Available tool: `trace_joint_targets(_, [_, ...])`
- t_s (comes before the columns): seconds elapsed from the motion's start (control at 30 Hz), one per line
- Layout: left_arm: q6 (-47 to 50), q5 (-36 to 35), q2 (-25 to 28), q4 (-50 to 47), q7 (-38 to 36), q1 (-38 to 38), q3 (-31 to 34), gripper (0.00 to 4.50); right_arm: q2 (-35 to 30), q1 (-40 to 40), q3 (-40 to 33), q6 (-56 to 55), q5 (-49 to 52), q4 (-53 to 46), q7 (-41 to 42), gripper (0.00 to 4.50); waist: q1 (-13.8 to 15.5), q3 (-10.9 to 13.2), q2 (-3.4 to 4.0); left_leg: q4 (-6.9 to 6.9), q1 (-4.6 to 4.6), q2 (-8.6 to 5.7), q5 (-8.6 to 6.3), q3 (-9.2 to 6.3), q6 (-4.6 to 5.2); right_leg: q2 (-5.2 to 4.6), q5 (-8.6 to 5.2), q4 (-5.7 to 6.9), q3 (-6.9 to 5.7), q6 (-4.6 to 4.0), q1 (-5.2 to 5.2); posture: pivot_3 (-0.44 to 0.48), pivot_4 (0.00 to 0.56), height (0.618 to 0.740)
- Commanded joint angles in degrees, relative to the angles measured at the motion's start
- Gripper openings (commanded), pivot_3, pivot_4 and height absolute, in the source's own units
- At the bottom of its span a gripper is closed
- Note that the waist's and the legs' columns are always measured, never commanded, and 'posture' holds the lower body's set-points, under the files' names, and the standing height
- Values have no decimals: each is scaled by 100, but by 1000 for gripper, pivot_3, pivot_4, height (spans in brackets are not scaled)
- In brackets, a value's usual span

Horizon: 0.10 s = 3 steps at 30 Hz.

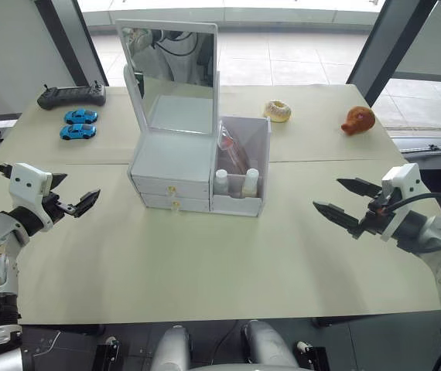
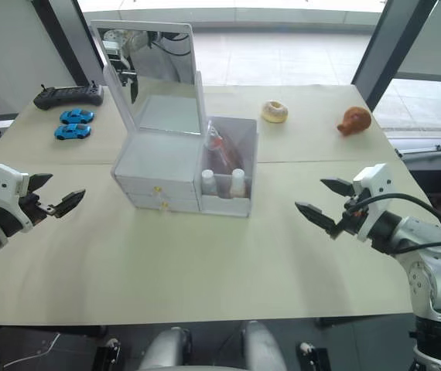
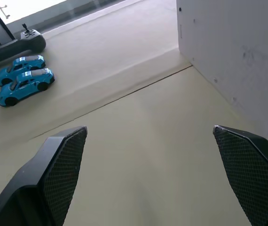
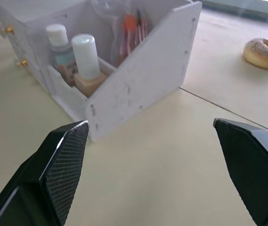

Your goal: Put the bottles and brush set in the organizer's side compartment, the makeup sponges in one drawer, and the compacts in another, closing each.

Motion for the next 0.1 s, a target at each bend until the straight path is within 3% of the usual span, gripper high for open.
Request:
trace_joint_targets(0.03, [-138,-13,125,50,-243,-214,-68,4482,66,83,-101,-873,-440,213,-189,4500,11,0,-2,1,0,0,0,-1,0,1,-9,1,-1,15,1,0,150,740])
trace_joint_targets(0.1, [-144,14,149,58,-299,-286,-150,4482,180,54,-165,-1203,-478,391,-264,4500,13,0,-5,2,-2,0,0,-2,0,1,-10,1,-2,16,0,0,150,740])
